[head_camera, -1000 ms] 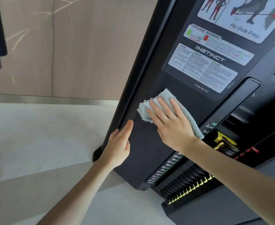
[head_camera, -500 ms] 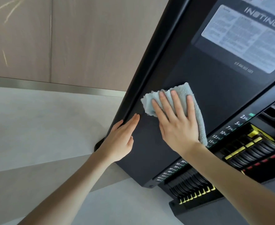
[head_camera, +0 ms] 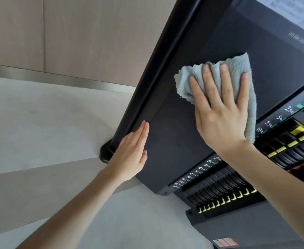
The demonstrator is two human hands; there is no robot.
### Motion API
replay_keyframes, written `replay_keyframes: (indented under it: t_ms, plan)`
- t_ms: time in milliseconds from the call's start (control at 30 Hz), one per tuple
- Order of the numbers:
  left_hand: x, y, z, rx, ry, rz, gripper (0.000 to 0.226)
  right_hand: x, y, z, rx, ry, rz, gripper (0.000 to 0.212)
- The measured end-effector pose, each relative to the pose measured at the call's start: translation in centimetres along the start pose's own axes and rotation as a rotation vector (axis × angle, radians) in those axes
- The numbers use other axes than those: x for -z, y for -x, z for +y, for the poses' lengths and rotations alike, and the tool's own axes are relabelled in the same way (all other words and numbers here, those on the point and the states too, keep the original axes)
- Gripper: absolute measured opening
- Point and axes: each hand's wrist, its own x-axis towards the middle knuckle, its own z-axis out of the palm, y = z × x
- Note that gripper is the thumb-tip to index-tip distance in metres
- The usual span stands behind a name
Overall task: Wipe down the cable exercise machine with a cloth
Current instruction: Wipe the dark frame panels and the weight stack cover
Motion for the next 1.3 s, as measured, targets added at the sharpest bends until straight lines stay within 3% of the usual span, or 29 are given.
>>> replay_keyframes:
  t_ms: [100,333,467,667,767,1067,1300]
  plan:
    - [-0.1,0.1,0.0,0.004,-0.017,-0.004,0.08,-0.7,1.3,-1.5,0.069,-0.007,-0.023,0.046]
    - [-0.6,1.1,-0.7,0.039,-0.037,-0.061,0.088,-1.9,7.4,-6.7,0.346,0.028,-0.267,0.057]
    - [-0.3,1.4,-0.8,0.02,-0.012,-0.072,0.088,-1.1,7.7,-6.0,0.482,0.061,-0.322,0.061]
    - [0.6,1.9,-1.2,-0.01,-0.049,-0.1,0.082,-0.1,1.3,0.1,0.168,-0.022,-0.084,0.048]
    - [0.3,2.2,-1.7,-0.035,-0.075,-0.118,0.081,-0.1,1.0,-0.3,0.09,-0.007,-0.021,0.043]
    - [-0.1,2.1,-3.1,-0.085,-0.15,-0.147,0.074,-2.3,7.2,-7.5,0.195,0.042,-0.187,0.056]
    - [0.5,3.3,-4.4,0.027,-0.165,-0.079,0.073,-3.5,10.8,-12.5,0.368,0.083,-0.31,0.059]
